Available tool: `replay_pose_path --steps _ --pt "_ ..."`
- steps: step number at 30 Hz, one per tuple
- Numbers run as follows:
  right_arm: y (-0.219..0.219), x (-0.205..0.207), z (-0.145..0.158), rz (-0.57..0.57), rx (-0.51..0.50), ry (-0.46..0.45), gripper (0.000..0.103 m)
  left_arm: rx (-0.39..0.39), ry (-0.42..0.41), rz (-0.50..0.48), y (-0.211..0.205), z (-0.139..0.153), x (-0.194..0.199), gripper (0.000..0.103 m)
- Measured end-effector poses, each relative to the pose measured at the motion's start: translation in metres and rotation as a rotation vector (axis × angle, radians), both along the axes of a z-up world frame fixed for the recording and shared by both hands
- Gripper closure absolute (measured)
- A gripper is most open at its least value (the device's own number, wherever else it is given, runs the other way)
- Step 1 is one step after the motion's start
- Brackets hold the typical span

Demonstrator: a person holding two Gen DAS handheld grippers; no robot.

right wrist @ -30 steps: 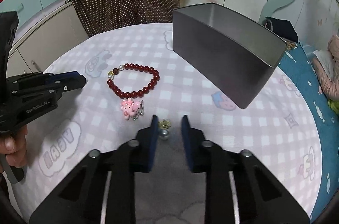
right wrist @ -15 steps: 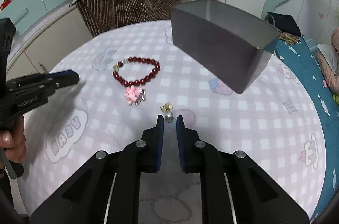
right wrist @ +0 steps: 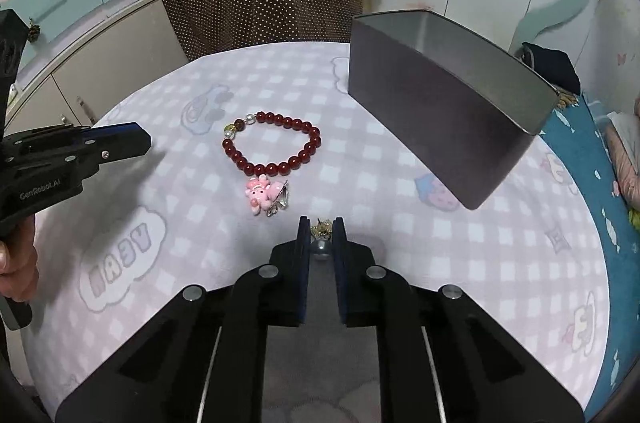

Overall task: Organize jewelry
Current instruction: 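Carry both earrings over the grey box and open both grippers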

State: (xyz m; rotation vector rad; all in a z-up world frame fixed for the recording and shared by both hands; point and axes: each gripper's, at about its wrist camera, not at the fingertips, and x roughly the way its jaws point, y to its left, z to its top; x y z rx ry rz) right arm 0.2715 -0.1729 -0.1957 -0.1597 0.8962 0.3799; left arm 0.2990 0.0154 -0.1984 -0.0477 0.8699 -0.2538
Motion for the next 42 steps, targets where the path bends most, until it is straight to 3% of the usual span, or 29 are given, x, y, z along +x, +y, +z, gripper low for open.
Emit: replay_pose_path --steps 6,13,23,29,35,42 --pt "-0.011 -0.01 0.012 -0.009 0.041 -0.017 0.094 -0.003 -0.012 -0.006 -0.002 0.006 -0.002 0.089" --pt "-0.023 -0.017 0.048 -0.008 0.082 -0.068 0.094 -0.019 -0.055 -0.025 -0.009 0.029 -0.001 0.089" --pt "-0.039 -0.003 0.128 0.0 0.1 -0.224 0.094 -0.041 -0.169 -0.093 -0.048 0.1 0.023 0.089" --pt "-0.05 0.023 0.163 -0.003 0.112 -0.279 0.094 -0.094 -0.178 -0.148 -0.08 0.139 0.063 0.089" --pt "-0.061 0.051 0.17 -0.013 0.11 -0.249 0.093 -0.101 -0.15 -0.198 -0.115 0.155 0.106 0.089" --pt "-0.075 0.076 0.153 -0.043 0.145 -0.168 0.093 -0.083 -0.074 -0.22 -0.145 0.136 0.142 0.089"
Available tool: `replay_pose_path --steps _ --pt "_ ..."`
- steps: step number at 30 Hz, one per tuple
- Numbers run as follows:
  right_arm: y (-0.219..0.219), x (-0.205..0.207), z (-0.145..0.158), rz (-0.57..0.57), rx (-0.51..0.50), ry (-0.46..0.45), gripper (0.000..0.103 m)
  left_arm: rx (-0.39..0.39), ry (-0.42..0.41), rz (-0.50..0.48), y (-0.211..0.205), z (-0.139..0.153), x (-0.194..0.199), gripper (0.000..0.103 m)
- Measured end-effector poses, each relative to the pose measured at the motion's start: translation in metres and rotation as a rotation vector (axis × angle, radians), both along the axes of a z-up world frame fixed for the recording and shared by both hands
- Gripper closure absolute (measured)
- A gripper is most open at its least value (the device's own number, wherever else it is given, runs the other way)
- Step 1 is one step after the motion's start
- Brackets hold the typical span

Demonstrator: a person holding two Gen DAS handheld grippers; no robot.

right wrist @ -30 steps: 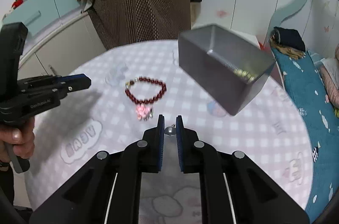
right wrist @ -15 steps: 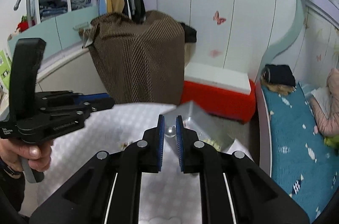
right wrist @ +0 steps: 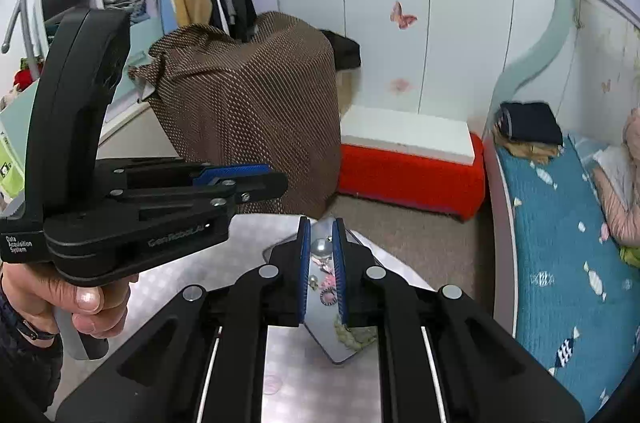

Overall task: Organize jewelry
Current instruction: 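Carry both earrings over the grey box and open both grippers, then withdraw both grippers from the grey box back over the table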

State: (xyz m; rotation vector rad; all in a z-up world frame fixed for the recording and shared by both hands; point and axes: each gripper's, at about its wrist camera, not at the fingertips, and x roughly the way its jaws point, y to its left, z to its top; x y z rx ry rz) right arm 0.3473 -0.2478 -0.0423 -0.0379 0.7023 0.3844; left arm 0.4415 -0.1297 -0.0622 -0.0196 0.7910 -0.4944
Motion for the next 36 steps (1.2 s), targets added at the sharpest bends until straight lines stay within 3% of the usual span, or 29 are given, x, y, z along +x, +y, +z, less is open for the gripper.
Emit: replay_pose_path --steps 7,8,9,10,11,12,14,18,19,27,36 --pt "-0.007 0.015 -0.018 -0.017 0.029 0.057 0.093 0.033 0.068 -0.014 -0.014 -0.025 0.024 0.088" --pt "-0.007 0.019 -0.019 -0.023 0.034 0.063 0.092 0.039 0.073 -0.009 -0.015 -0.028 0.026 0.081" --pt "-0.009 0.02 -0.021 -0.03 0.039 0.067 0.091 0.042 0.079 0.004 -0.014 -0.029 0.028 0.056" --pt "-0.01 0.021 -0.022 -0.034 0.044 0.075 0.09 0.04 0.075 0.02 -0.014 -0.029 0.029 0.041" --pt "-0.011 0.022 -0.024 -0.04 0.046 0.082 0.087 0.039 0.06 0.041 -0.011 -0.028 0.028 0.019" --pt "-0.012 0.022 -0.025 -0.045 0.048 0.088 0.078 0.038 0.047 0.051 -0.009 -0.027 0.025 0.016" --pt "-0.016 0.022 -0.027 -0.055 0.054 0.088 0.065 0.043 0.036 0.052 -0.006 -0.025 0.022 0.016" --pt "-0.019 0.017 -0.025 -0.088 0.076 0.069 0.01 0.057 -0.01 0.078 0.001 -0.016 0.012 0.011" --pt "-0.02 0.015 -0.024 -0.1 0.081 0.058 0.007 0.054 -0.018 0.085 0.004 -0.014 0.007 0.011" --pt "-0.022 0.001 -0.019 -0.151 0.096 0.039 0.007 0.051 -0.164 0.173 0.037 0.02 -0.041 0.008" --pt "-0.012 -0.024 -0.005 -0.163 0.112 -0.015 0.007 0.04 -0.256 0.222 0.063 0.052 -0.091 0.006"
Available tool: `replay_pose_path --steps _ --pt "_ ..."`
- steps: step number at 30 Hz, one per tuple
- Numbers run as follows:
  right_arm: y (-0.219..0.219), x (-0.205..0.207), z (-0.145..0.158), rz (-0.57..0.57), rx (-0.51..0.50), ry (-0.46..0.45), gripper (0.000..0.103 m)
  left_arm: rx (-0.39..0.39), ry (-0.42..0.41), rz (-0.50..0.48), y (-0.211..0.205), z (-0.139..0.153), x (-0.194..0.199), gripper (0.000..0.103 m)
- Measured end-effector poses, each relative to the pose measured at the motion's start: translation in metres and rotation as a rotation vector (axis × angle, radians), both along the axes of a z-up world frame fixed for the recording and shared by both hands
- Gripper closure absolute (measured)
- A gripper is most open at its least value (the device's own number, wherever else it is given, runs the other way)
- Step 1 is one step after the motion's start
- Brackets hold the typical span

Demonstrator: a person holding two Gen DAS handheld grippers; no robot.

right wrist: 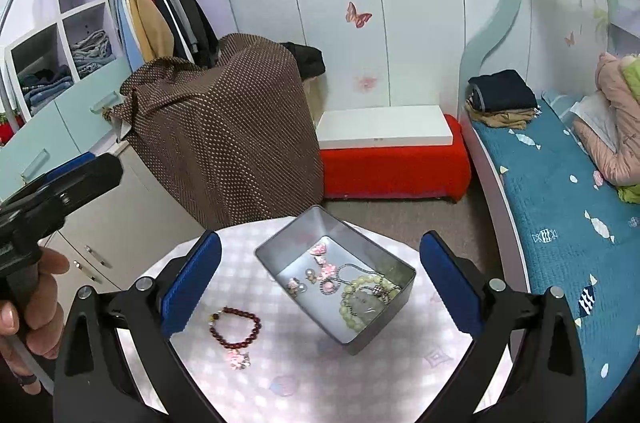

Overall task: Organize jewelry
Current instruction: 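Withdraw both grippers from the grey box back over the table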

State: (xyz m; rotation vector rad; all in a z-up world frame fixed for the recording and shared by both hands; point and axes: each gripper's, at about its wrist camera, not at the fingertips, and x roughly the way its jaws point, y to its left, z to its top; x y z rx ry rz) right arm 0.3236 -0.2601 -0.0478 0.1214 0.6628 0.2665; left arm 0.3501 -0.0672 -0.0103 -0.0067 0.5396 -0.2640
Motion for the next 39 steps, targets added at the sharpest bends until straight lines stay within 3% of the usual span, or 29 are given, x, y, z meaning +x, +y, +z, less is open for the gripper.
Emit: replay_pose_path --steps 10,24,32,39 --pt "0.019 -0.035 0.02 0.007 -0.024 -0.075 0.007 -0.025 -0.046 0.04 0.028 0.008 -0.056 0.006" --pt "0.027 -0.086 0.031 0.023 0.017 -0.12 0.007 -0.041 -0.06 0.119 0.069 -0.005 -0.124 0.006" --pt "0.026 -0.107 0.014 0.014 0.02 -0.084 0.007 -0.03 -0.034 0.151 0.086 -0.027 -0.149 0.006" --pt "0.045 -0.103 -0.028 0.05 -0.044 0.012 0.007 -0.032 0.033 0.181 0.098 -0.056 -0.147 0.006"
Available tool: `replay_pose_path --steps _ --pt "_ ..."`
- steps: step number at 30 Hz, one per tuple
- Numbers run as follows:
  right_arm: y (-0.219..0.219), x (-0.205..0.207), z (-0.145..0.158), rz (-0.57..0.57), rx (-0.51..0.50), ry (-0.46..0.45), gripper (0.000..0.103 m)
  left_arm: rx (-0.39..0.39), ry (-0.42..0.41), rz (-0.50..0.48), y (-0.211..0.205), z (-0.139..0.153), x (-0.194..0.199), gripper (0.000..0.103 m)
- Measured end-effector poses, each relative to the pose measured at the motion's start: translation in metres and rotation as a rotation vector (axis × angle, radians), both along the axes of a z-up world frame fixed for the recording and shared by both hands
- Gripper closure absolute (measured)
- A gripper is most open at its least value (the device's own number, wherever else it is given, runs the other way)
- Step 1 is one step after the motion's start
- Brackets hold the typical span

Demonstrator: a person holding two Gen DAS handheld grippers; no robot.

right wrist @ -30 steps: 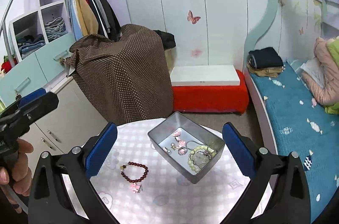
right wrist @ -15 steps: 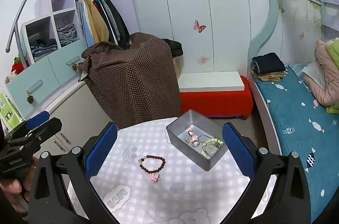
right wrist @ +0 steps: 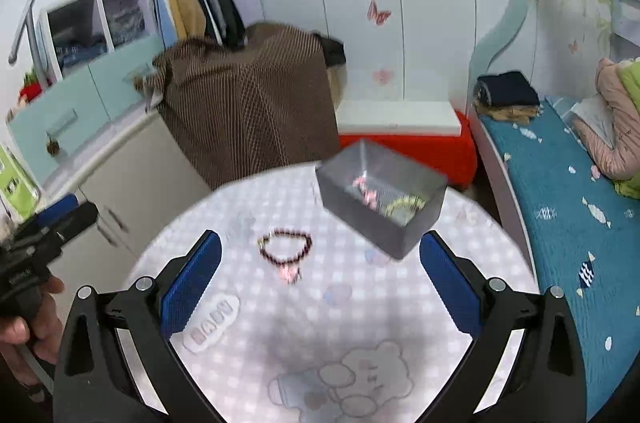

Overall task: Organize jewelry
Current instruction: 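Withdraw both grippers from the grey box back over the table, then grasp the red bead bracelet with the left gripper while the right grasps the pink bunny charm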

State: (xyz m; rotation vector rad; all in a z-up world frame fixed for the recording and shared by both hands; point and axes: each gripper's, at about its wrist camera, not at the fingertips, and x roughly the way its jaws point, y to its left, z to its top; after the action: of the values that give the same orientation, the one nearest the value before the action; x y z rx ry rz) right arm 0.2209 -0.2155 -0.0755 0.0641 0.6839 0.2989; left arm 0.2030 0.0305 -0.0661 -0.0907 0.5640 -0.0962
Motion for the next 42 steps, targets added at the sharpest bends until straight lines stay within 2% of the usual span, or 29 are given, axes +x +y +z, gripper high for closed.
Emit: replay_pose_path --steps 10,13,15,18,20,26,28,29,32,35,42 --pt "0.034 0.032 -0.072 0.078 -0.07 0.154 0.008 0.0 0.075 0.008 0.003 -0.03 0.016 0.006" --pt "0.043 0.043 -0.088 0.106 -0.1 0.182 0.017 0.0 0.099 0.009 0.003 -0.04 0.024 0.006" --pt "0.049 0.051 -0.098 0.128 -0.127 0.202 0.033 0.001 0.114 0.009 0.003 -0.045 0.029 0.006" --pt "0.057 0.059 -0.111 0.154 -0.161 0.223 0.045 0.001 0.131 0.012 0.003 -0.052 0.036 0.006" --pt "0.061 0.064 -0.117 0.168 -0.173 0.231 0.049 0.002 0.144 0.014 0.003 -0.057 0.041 0.006" --pt "0.068 0.068 -0.119 0.203 -0.202 0.2 0.061 0.017 0.166 0.011 0.001 -0.065 0.051 0.006" --pt "0.072 0.068 -0.119 0.217 -0.236 0.182 0.07 0.021 0.175 0.011 -0.001 -0.068 0.054 0.006" --pt "0.074 0.066 -0.119 0.231 -0.239 0.176 0.078 0.021 0.179 0.01 -0.002 -0.07 0.056 0.006" --pt "0.076 0.061 -0.12 0.244 -0.253 0.155 0.079 0.03 0.191 0.003 -0.006 -0.075 0.062 0.006" --pt "0.072 0.061 -0.12 0.241 -0.223 0.153 0.082 0.045 0.2 -0.006 -0.013 -0.08 0.071 0.006" --pt "0.053 0.059 -0.115 0.201 -0.187 0.153 0.083 0.101 0.241 -0.058 -0.044 -0.102 0.113 0.006"
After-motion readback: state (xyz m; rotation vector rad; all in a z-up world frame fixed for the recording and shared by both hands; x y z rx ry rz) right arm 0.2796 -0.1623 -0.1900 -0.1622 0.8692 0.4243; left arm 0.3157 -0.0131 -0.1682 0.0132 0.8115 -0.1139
